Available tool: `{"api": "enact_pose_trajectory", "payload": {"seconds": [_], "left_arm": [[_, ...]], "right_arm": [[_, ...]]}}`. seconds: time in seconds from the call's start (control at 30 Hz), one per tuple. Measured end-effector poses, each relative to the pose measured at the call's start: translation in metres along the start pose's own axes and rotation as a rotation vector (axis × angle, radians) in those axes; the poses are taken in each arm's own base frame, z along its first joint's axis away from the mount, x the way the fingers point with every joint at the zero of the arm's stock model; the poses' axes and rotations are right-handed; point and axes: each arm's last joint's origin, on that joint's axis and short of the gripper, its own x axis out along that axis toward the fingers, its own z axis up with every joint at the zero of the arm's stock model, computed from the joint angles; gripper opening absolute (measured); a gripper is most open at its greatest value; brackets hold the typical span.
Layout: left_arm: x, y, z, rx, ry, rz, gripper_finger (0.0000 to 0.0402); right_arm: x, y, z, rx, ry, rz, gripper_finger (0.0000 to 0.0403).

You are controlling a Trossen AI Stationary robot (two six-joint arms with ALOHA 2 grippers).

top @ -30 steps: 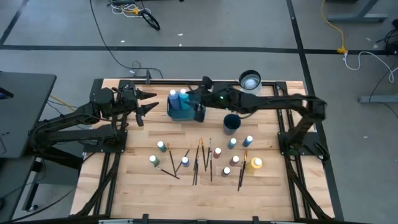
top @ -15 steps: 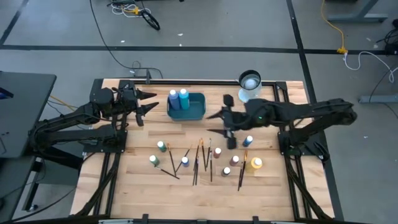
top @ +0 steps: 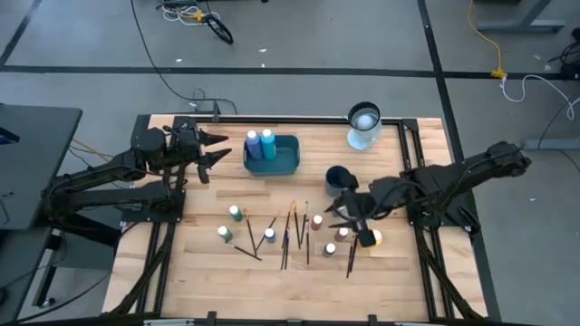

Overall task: Pick & Place Paint Supplies
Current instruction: Put the yellow paint bottle into the blue bin

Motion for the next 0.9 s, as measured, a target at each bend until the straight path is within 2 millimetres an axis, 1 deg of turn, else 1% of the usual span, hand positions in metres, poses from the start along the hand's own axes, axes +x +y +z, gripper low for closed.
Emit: {"api": "enact_pose_trajectory", "payload": {"seconds": [0.1, 0.27, 0.47, 0.6, 0.73, 0.9], "left_arm": [[0.0, 0.0, 0.0, -0.004, 0.0, 0.0, 0.0187], [0.0, 0.0, 0.0, -0.004, 0.0, 0.0, 0.0187], [0.0, 0.0, 0.0, -0.004, 0.0, 0.0, 0.0187], [0.0, 0.0, 0.0, -0.004, 0.0, 0.0, 0.0187], [0.0, 0.0, 0.0, -0.004, -0.004, 0.0, 0.0187], [0.0, 0.0, 0.001, -0.004, -0.008, 0.001, 0.0187]], "right_arm": [[-0.001, 0.009, -0.014, -0.004, -0.04, 0.03, 0.0194], [-0.01, 0.017, -0.039, -0.012, -0.128, 0.069, 0.0194], [-0.014, 0.022, -0.084, 0.022, -0.169, 0.116, 0.0194], [-0.011, 0.024, -0.11, 0.029, -0.195, 0.214, 0.0194], [-0.009, 0.027, -0.129, 0.016, -0.199, 0.301, 0.0194], [-0.01, 0.026, -0.148, 0.014, -0.169, 0.295, 0.0194]]}}
